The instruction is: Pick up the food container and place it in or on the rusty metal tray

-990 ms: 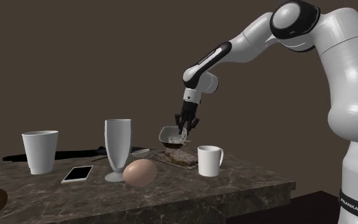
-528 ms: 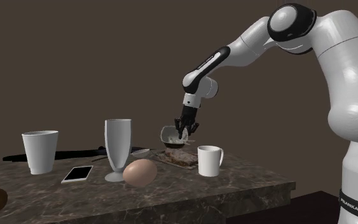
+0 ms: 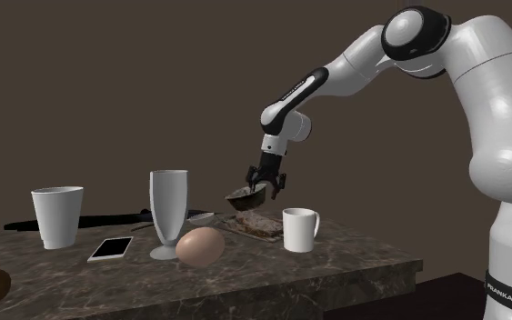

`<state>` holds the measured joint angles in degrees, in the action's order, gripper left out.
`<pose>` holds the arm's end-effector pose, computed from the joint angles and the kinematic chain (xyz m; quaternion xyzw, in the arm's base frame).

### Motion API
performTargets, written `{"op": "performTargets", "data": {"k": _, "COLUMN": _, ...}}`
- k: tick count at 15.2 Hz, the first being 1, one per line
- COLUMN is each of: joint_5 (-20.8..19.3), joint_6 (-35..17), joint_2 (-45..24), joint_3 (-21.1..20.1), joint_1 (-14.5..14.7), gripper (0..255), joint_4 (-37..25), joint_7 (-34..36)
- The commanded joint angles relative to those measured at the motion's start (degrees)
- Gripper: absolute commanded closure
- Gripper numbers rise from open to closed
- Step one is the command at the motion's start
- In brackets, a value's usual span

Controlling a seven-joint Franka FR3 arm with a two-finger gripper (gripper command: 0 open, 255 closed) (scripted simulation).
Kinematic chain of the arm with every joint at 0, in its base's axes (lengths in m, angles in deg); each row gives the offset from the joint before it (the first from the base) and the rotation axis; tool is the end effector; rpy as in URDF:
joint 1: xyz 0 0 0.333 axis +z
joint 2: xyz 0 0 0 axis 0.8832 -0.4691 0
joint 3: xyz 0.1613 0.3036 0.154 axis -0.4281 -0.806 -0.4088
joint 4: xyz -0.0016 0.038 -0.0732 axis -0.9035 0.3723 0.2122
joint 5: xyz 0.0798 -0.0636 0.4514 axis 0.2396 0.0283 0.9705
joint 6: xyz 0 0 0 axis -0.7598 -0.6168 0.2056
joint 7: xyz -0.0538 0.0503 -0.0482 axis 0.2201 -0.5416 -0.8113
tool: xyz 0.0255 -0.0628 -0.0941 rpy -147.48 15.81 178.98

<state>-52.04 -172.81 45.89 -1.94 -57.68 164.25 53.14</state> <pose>0.6840 0.2348 0.3622 -0.9934 -0.0184 -0.0254 0.1099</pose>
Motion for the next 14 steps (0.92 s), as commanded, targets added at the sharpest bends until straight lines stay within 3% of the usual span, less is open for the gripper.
{"op": "performTargets", "data": {"k": 1, "joint_5": 0.00, "joint_6": 0.02, "joint_2": -0.06, "joint_3": -0.03, "joint_1": 0.04, "gripper": 0, "joint_4": -0.02, "joint_7": 0.01}}
{"op": "performTargets", "data": {"k": 6, "joint_5": 0.81, "joint_6": 5.81, "joint_2": 4.26, "joint_3": -0.08, "joint_1": -1.07, "gripper": 0, "joint_4": -1.45, "joint_7": -0.44}}
{"op": "performTargets", "data": {"k": 14, "joint_5": 0.81, "joint_6": 5.81, "joint_2": 4.26, "joint_3": -0.07, "joint_1": -1.07, "gripper": 0, "joint_4": -1.45, "joint_7": -0.44}}
